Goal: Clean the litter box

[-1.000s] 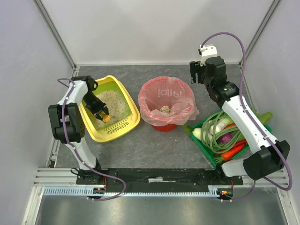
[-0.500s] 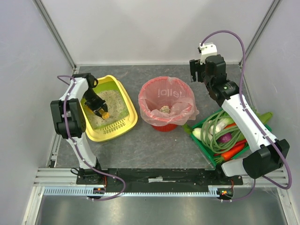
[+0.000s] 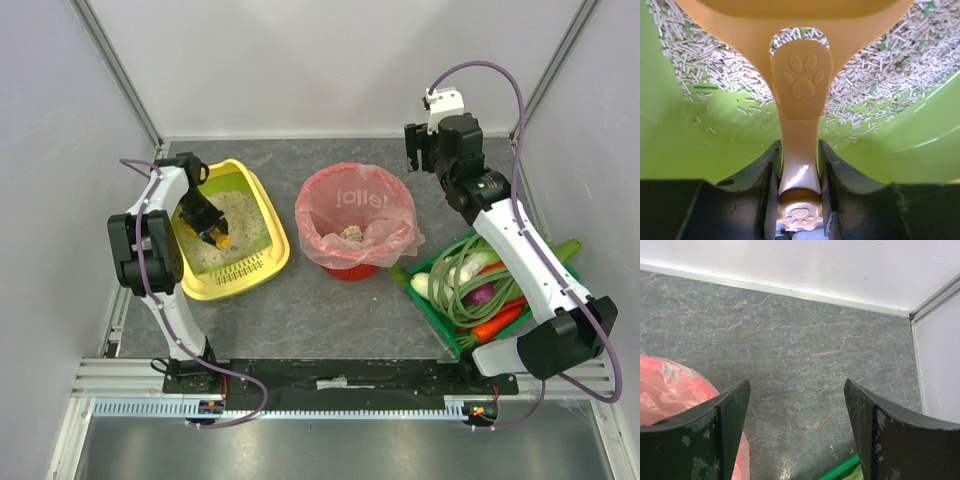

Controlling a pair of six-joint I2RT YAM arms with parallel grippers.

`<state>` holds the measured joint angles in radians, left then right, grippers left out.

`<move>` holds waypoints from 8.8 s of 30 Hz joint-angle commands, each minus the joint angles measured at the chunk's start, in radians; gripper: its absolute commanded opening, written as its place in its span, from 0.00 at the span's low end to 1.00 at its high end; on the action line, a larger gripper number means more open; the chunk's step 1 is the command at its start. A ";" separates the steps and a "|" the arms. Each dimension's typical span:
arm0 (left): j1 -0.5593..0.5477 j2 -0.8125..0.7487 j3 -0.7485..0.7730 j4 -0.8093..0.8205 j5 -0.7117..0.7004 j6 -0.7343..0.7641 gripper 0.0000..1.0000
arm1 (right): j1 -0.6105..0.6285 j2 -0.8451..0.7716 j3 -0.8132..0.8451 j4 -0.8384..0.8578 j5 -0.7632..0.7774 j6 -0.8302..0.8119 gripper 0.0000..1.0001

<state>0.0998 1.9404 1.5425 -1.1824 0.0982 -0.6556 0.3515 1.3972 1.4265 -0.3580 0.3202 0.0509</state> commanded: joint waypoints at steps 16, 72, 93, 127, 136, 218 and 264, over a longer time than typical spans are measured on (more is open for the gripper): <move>-0.064 -0.213 -0.179 0.112 -0.141 -0.001 0.02 | 0.000 -0.030 0.038 0.036 -0.026 -0.005 0.84; -0.393 -0.569 -0.515 0.222 -0.350 -0.237 0.02 | 0.000 -0.007 0.084 0.063 -0.098 0.063 0.84; -0.362 -0.597 -0.484 0.138 -0.263 -0.275 0.02 | 0.000 0.008 0.109 0.068 -0.082 0.093 0.84; -0.296 -0.663 -0.409 0.132 -0.167 -0.107 0.02 | 0.000 0.086 0.175 0.079 -0.090 0.175 0.83; -0.250 -0.676 -0.381 0.132 -0.082 -0.046 0.02 | 0.000 0.037 0.140 0.054 -0.035 0.153 0.83; -0.827 -0.328 0.574 -0.200 -0.383 0.505 0.02 | 0.035 -0.369 -0.472 0.234 -0.368 0.158 0.82; -1.203 -0.491 -0.203 1.029 -1.198 1.761 0.02 | 0.035 -0.535 -0.577 0.243 -0.107 0.136 0.83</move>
<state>-1.0737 1.5097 1.4216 -0.4397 -1.0328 0.8146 0.3828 0.8883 0.8570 -0.1406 0.1825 0.2054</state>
